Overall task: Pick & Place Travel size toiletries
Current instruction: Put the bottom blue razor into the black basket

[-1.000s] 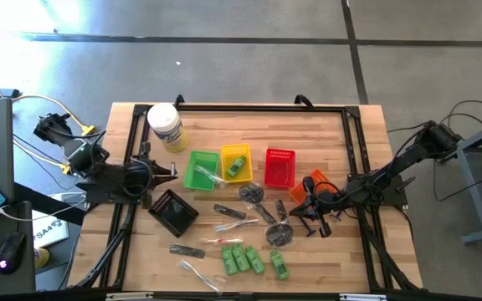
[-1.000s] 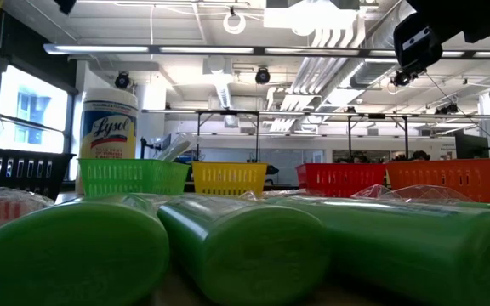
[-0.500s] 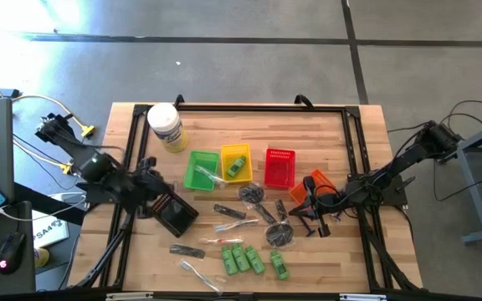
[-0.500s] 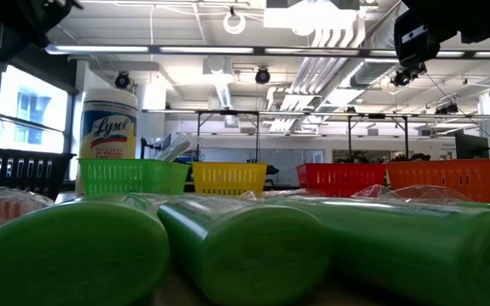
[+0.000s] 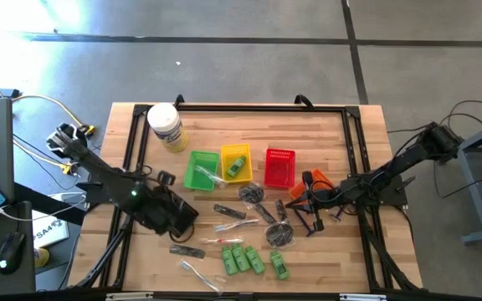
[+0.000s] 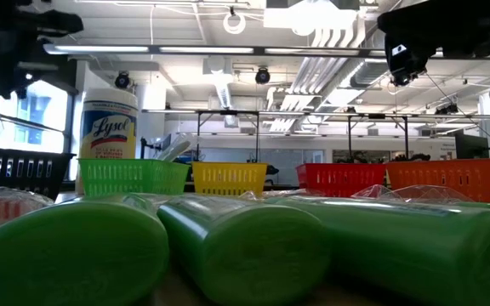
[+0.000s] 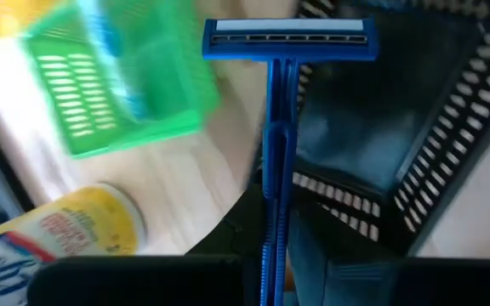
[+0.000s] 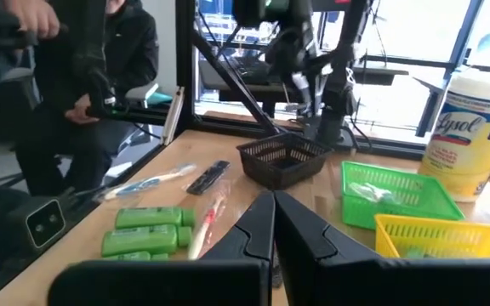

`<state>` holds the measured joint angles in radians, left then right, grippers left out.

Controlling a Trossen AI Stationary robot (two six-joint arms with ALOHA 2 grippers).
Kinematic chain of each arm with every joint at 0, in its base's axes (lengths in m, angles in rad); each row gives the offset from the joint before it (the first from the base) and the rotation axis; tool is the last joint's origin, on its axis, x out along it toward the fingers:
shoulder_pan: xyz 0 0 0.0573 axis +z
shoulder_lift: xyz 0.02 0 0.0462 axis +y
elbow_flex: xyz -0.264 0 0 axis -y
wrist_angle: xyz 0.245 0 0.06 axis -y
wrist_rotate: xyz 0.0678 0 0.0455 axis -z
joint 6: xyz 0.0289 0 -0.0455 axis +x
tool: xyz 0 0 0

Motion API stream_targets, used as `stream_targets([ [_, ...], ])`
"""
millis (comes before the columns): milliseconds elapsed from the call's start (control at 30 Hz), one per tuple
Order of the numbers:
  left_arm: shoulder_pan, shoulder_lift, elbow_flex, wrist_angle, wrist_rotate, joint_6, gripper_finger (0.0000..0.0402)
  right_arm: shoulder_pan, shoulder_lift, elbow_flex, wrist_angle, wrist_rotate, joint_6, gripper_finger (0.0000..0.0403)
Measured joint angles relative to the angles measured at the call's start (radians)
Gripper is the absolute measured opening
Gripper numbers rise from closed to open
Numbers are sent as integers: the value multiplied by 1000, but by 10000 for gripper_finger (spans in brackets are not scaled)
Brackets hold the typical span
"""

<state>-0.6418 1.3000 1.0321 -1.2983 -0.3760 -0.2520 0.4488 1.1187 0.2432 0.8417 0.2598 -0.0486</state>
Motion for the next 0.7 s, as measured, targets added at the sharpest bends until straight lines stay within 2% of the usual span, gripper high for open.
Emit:
stream_targets([
  [267, 0, 138, 0, 17, 136, 74, 23, 0, 0, 0, 8, 0, 3, 2],
  [467, 0, 186, 1, 90, 139, 138, 23, 0, 0, 0, 8, -1, 22, 2],
  [700, 1, 250, 2, 95, 129, 177, 23, 3, 0, 0, 7, -5, 37, 2],
])
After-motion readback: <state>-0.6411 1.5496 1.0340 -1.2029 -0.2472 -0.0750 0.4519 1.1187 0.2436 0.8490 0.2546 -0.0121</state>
